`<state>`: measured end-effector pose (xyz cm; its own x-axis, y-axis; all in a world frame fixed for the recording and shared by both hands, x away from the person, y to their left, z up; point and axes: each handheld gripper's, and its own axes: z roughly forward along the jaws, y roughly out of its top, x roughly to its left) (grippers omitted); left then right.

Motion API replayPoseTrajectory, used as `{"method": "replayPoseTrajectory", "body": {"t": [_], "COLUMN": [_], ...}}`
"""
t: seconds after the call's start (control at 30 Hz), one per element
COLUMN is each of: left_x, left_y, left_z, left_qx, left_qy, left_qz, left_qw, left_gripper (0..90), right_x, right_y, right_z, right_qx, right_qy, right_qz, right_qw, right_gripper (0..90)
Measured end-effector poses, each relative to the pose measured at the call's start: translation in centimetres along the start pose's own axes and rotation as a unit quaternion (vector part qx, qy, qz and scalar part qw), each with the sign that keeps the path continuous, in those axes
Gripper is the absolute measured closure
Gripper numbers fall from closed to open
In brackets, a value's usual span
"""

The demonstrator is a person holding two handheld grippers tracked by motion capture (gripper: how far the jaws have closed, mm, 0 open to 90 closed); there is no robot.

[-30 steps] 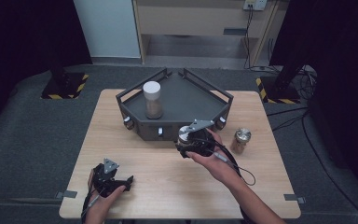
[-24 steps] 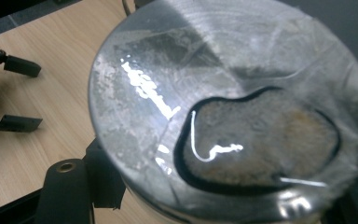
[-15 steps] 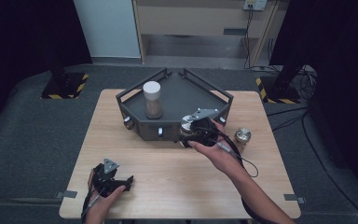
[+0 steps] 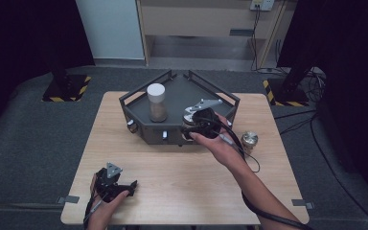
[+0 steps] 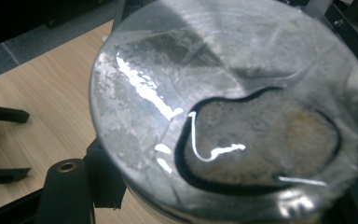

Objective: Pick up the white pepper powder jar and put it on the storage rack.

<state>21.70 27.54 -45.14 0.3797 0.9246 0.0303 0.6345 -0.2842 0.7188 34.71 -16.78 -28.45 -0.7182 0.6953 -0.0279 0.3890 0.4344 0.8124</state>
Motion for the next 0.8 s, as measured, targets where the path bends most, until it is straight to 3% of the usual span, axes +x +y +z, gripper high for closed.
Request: {"method": "replayPoseTrajectory", "body": {"t": [0.47, 0.8], "left_x": [0.0, 0.0], "left_y": [0.0, 0.0], "left_z": [0.0, 0.0], "left_qx": [0.0, 0.001], "left_qy": [0.0, 0.0], "left_qz": [0.0, 0.001], "left_qw": [1.0, 1.0], "left_gripper": [0.0, 0.0], "right_x": [-0.2, -0.6], "right_y": [1.9, 3.1], "right_z": [0.4, 1.7], "right_qx": [0.004, 0.011], "right_qy": [-0.012, -0.016], "right_qz": [-0.007, -0.006], "right_qw": [0.9999, 0.9998], "right_gripper": [31.0, 31.0]}}
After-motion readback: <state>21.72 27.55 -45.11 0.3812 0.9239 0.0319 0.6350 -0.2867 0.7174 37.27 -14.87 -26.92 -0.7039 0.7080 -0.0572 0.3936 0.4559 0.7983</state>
